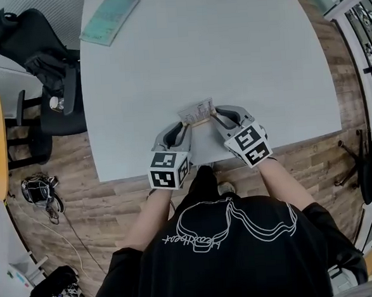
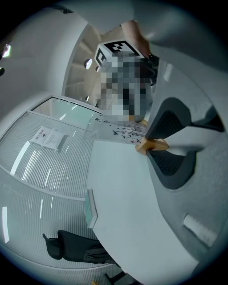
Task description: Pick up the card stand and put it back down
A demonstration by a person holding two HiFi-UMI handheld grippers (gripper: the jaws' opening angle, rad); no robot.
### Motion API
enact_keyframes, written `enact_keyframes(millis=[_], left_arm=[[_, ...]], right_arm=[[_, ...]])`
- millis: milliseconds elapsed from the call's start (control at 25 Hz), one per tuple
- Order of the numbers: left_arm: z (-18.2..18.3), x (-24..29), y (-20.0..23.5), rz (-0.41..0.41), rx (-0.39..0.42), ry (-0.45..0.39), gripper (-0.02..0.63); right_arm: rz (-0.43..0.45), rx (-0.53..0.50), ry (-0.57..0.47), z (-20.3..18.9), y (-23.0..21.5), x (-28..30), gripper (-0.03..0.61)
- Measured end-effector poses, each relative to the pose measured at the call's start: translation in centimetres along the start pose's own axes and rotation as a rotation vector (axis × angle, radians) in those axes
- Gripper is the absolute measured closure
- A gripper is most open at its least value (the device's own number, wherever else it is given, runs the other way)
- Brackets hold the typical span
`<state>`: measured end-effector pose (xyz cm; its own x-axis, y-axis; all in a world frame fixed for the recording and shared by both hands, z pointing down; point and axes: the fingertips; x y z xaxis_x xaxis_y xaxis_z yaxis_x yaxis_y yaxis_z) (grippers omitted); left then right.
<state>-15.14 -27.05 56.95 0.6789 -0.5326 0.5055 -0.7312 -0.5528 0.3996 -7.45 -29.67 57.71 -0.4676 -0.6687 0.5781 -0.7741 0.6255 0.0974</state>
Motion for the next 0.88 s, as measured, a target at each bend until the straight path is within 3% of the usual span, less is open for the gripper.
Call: enact_keyframes(millis=[480, 880], left_arm=[[0.6, -1.4, -0.9, 0.007, -0.021, -0.035, 0.53], [1.8, -4.1, -6.7, -0.02, 0.021, -0.068, 0.531]], right_arm=[[0.01, 0.011, -0.049, 1.2, 0.6, -2.1, 0.505], [-0.011, 0.06, -0.079, 1.6, 0.8, -8.5, 0.503]])
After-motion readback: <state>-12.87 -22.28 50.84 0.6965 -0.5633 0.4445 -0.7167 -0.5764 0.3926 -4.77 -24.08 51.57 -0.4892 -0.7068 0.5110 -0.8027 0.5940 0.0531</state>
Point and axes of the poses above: the fingertips, and each gripper's own axes: x forward along the fingers, y to its left, z out of its top, and after that the axes turned 15 degrees about -z, right-handed
